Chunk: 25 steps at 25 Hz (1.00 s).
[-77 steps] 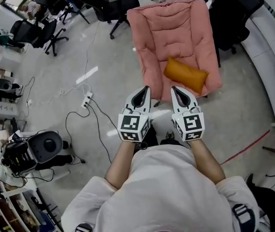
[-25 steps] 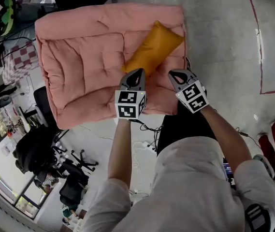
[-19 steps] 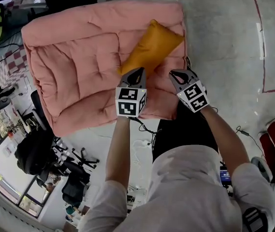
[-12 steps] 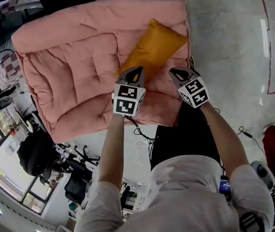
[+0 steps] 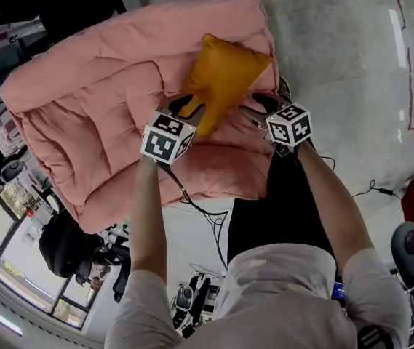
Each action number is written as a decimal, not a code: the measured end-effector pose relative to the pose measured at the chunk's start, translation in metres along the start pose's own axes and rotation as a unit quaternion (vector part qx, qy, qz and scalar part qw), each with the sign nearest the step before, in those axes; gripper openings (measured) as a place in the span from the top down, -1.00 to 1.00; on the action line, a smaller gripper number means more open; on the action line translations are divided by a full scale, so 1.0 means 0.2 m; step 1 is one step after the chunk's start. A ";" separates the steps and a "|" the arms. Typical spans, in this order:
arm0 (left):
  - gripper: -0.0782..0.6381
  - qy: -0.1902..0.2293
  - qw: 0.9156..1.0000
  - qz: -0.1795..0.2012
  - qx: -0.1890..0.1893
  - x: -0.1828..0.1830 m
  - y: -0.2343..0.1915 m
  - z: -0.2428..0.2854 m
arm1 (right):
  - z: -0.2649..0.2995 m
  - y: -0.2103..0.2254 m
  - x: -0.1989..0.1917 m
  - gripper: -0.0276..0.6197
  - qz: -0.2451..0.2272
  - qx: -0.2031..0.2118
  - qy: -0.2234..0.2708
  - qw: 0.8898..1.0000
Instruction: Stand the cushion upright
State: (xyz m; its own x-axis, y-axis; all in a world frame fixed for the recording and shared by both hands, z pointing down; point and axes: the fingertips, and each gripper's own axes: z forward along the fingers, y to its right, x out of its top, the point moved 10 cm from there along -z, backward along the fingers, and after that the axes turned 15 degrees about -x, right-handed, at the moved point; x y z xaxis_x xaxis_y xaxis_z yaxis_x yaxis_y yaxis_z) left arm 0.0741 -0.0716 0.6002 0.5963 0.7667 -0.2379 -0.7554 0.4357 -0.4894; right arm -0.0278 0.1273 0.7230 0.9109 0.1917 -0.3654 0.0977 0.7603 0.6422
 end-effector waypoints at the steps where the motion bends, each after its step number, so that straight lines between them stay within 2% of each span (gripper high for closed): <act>1: 0.34 -0.006 1.000 -0.004 -0.012 0.01 -0.02 0.00 | 0.01 0.02 -0.01 0.14 0.017 0.005 -0.003 1.000; 6: 0.08 -0.025 0.998 -0.028 -0.058 0.06 -0.14 0.08 | 0.09 0.08 0.01 -0.04 0.064 0.030 -0.013 0.997; 12: 0.02 -0.053 0.995 -0.025 -0.081 0.08 -0.18 0.16 | 0.16 0.06 0.09 -0.08 0.057 0.052 -0.023 0.997; 19: 0.02 -0.068 0.997 -0.016 -0.038 0.08 -0.14 0.23 | 0.17 0.03 0.14 -0.03 0.002 0.044 -0.029 0.999; 25: 0.02 -0.075 0.997 -0.009 -0.035 0.07 -0.10 0.20 | 0.12 -0.04 0.17 0.07 -0.042 0.032 -0.025 0.998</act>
State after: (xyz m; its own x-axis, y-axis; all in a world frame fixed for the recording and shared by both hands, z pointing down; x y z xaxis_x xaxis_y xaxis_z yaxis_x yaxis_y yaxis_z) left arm 0.0871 -0.0502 0.6397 0.5581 0.8233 -0.1039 -0.7215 0.4196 -0.5507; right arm 0.0123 0.1137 0.7216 0.9172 0.0954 -0.3868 0.1991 0.7312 0.6524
